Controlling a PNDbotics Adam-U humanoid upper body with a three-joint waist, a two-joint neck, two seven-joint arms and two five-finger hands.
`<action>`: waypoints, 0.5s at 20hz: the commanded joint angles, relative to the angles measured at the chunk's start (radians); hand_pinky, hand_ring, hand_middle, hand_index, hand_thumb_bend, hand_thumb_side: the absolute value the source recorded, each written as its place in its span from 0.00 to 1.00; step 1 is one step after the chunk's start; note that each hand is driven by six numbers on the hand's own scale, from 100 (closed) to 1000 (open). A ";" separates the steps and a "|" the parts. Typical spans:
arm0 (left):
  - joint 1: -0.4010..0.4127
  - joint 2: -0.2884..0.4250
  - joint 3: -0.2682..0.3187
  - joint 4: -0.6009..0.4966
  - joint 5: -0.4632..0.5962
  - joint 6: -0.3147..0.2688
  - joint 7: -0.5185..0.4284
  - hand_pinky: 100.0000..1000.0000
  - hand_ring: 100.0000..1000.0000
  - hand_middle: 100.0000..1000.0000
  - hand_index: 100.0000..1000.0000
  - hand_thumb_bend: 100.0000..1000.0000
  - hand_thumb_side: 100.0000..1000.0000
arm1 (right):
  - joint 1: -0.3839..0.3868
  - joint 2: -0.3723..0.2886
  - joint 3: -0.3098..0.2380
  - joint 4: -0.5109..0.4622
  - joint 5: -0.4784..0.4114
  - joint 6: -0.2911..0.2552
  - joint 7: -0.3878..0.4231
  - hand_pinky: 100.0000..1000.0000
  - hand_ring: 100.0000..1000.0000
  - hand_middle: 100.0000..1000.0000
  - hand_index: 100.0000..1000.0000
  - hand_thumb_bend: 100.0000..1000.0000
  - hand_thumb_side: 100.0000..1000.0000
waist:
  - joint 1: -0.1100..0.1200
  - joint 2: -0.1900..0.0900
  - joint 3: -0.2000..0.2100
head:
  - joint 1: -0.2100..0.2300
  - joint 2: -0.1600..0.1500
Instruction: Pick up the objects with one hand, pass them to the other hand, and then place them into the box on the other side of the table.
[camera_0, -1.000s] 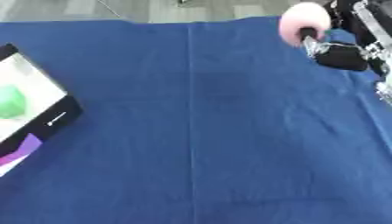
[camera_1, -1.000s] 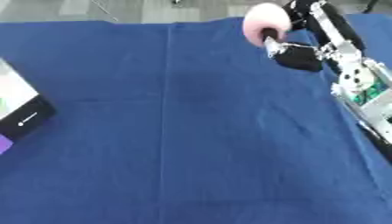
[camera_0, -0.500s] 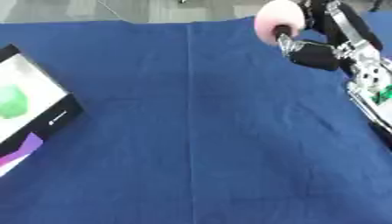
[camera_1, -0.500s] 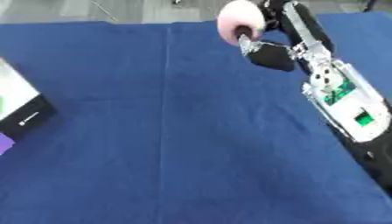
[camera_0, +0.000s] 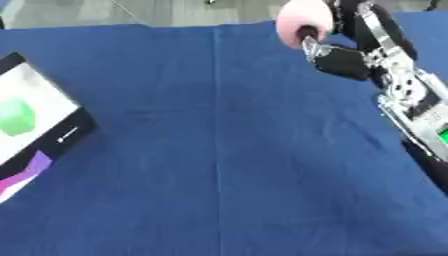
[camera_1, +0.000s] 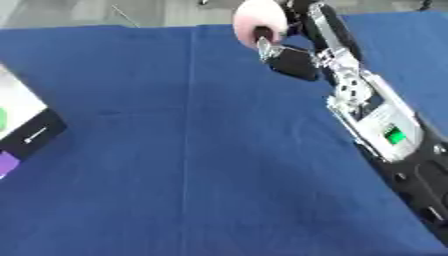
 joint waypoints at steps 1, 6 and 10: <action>-0.035 -0.015 -0.019 -0.011 -0.038 0.043 -0.045 0.82 0.64 0.65 0.72 0.14 0.36 | -0.022 -0.001 0.009 -0.001 0.007 -0.008 0.002 0.67 0.66 0.44 0.49 0.00 0.01 | 0.000 -0.025 0.002 | 0.013 0.004; -0.062 -0.049 -0.051 -0.011 -0.100 0.103 -0.119 0.83 0.65 0.66 0.74 0.15 0.36 | -0.028 0.021 0.031 0.009 0.028 -0.032 0.003 0.67 0.66 0.44 0.49 0.00 0.01 | 0.001 -0.028 0.007 | 0.039 0.004; -0.074 -0.066 -0.072 -0.005 -0.150 0.148 -0.172 0.83 0.66 0.67 0.74 0.16 0.37 | -0.029 0.032 0.041 0.015 0.037 -0.050 -0.010 0.66 0.66 0.43 0.48 0.00 0.00 | 0.002 -0.029 0.014 | 0.044 0.004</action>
